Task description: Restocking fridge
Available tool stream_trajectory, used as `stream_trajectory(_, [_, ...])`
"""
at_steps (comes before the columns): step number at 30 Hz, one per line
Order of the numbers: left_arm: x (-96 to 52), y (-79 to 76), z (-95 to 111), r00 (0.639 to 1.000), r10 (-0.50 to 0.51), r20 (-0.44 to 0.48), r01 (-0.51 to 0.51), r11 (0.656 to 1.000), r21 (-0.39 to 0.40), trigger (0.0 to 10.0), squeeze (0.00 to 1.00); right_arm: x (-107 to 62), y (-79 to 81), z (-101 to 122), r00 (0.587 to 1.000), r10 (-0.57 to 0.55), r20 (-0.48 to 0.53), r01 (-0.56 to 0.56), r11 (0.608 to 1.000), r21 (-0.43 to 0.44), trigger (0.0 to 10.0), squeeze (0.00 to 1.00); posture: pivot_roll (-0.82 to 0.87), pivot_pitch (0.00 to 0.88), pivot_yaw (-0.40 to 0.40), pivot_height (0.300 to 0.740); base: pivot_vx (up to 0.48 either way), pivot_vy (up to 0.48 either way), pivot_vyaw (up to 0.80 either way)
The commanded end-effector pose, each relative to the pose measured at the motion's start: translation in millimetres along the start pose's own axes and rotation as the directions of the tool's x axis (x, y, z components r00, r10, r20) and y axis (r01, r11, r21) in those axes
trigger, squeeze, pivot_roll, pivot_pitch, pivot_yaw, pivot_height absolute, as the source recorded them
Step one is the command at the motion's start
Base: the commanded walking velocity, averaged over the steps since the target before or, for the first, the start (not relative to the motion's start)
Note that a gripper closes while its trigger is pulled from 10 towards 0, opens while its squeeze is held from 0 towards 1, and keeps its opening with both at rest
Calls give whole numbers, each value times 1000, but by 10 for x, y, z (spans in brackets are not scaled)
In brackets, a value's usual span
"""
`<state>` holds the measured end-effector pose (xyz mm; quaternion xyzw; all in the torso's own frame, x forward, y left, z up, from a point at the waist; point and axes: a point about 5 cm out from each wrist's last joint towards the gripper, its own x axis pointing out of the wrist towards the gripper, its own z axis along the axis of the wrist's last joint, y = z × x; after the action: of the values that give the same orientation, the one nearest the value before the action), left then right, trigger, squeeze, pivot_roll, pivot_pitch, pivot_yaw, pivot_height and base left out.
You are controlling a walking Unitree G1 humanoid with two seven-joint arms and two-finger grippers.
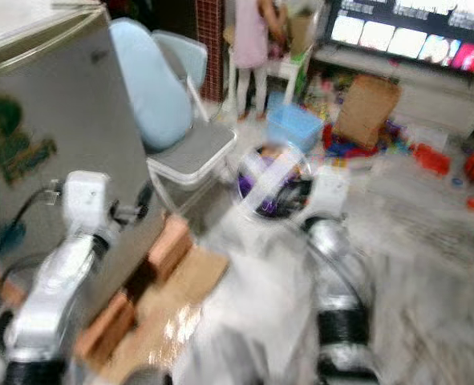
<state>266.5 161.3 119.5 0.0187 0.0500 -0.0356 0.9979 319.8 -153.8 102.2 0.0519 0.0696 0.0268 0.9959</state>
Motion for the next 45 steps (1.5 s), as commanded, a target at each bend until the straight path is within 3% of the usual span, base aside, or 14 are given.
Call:
stream_trajectory(1, [-17, -76, 57, 999, -9, 37, 10, 1000, -9, 10000, 0, 19, -77, 108, 999, -13, 40, 13, 1000, -11, 10000, 0, 67, 0, -42, 740, 0, 480, 0])
stream_trajectory(8, [-123, -234, 82, 986, -154, 60, 154, 988, 12, 10000, 0, 20, -57, 85, 999, -30, 24, 30, 1000, 0, 10000, 0, 69, 0, -54, 740, -122, 268, 0])
stream_trajectory(11, [-217, -320, 34, 968, -245, 55, 240, 967, 83, 10000, 0, 21, -72, 71, 999, -40, 18, 40, 999, -3, 10000, 0, 65, 0, -48, 740, 0, 0, 0])
stream_trajectory(15, [-346, -308, -71, 963, -269, 13, 265, 956, 123, 10000, 0, -33, -123, 26, 998, -66, 2, 66, 998, 12, 10000, 0, 65, 0, -45, 740, 0, 0, 0])
stream_trajectory(18, [-447, -304, -106, 947, -322, -3, 315, 924, 217, 10000, 0, -84, -136, -61, 996, -79, -33, 79, 997, 23, 10000, 0, 66, 0, -45, 740, 0, 414, 0])
stream_trajectory(21, [-486, -285, -132, 940, -341, -24, 339, 920, 199, 10000, 0, -92, -133, -90, 995, -86, -46, 86, 996, 7, 10000, 0, 75, 0, -50, 740, 0, 435, 0])
stream_trajectory(27, [-427, -236, -107, 946, -325, -21, 323, 928, 188, 10000, 0, -59, -99, -48, 997, -74, -39, 74, 997, 10, 10000, 0, 75, 0, -51, 740, 0, 443, 0])
stream_trajectory(31, [-345, -155, -73, 965, -262, 15, 256, 952, 169, 10000, 0, -60, -107, -30, 996, -78, -37, 78, 997, 10, 10000, 0, 71, 0, -49, 740, 0, 465, 0])
stream_trajectory(39, [-257, -171, -15, 965, -260, 31, 253, 955, 153, 10000, 0, -84, -125, -39, 995, -92, -37, 92, 996, 10, 10000, 0, 61, 0, -39, 740, 0, 480, 0])
stream_trajectory(43, [-247, -170, 56, 964, -251, 89, 233, 957, 172, 10000, 0, -90, -138, -40, 994, -103, -39, 103, 995, 5, 10000, 0, 59, 0, -39, 740, 0, 115, 0])
stream_trajectory(45, [-289, -200, 29, 951, -301, 74, 288, 947, 142, 10000, 0, -94, -158, -43, 993, -113, -43, 113, 994, -4, 10000, 0, 62, 0, -42, 740, 0, 0, 0])
